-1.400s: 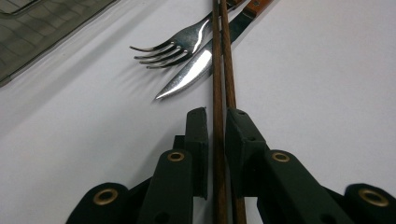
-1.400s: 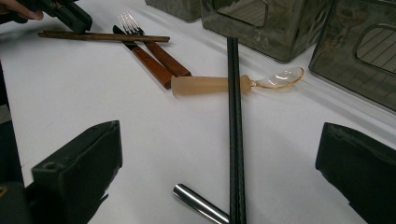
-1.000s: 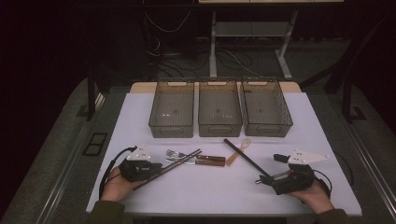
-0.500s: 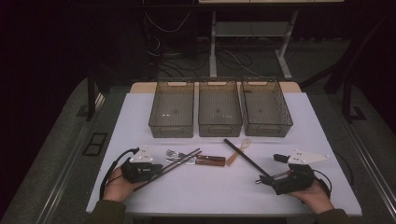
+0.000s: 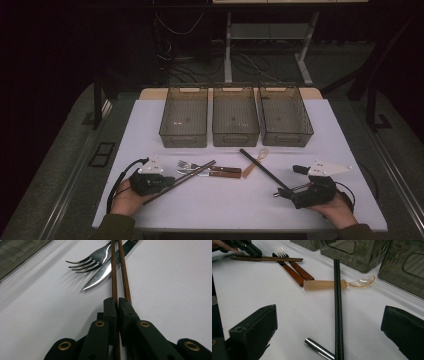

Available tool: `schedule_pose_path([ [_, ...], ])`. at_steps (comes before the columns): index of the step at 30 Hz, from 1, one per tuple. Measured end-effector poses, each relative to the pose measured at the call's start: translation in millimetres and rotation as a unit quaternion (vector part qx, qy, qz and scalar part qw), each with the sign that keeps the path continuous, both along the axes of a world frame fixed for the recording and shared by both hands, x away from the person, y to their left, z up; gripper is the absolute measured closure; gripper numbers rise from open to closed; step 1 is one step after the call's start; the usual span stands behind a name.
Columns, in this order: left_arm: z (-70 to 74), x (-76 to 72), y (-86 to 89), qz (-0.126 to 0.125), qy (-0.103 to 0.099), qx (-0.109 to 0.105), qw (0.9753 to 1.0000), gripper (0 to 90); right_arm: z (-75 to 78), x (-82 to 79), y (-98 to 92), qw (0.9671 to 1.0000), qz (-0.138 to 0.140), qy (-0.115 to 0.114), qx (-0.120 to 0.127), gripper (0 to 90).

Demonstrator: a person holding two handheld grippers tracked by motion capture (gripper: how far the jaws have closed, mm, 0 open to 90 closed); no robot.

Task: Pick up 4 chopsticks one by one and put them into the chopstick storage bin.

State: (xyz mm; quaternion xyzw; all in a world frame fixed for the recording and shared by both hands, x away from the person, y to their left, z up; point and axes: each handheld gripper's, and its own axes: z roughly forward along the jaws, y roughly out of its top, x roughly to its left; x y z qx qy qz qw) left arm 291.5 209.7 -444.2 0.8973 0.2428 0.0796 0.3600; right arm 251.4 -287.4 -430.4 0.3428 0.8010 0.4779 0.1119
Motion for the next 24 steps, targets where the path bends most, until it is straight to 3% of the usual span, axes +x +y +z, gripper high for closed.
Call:
schedule_pose_path([
  [7,1.0,0.4,0.6,-0.001,0.002,0.003,1.0,85.1,-2.6,1.4,1.8,1.0,-0.001,0.001,-0.003,0.8],
  [12,3.5,-0.3,1.2,0.009,0.002,-0.014,0.9999,85.1,-7.1,5.1,5.2,0.9999,0.002,0.006,-0.012,0.8],
  [24,15.1,-4.3,-6.1,0.014,-0.004,-0.024,0.9996,85.1,-11.9,13.2,-2.6,0.9997,-0.011,0.009,-0.021,0.8],
])
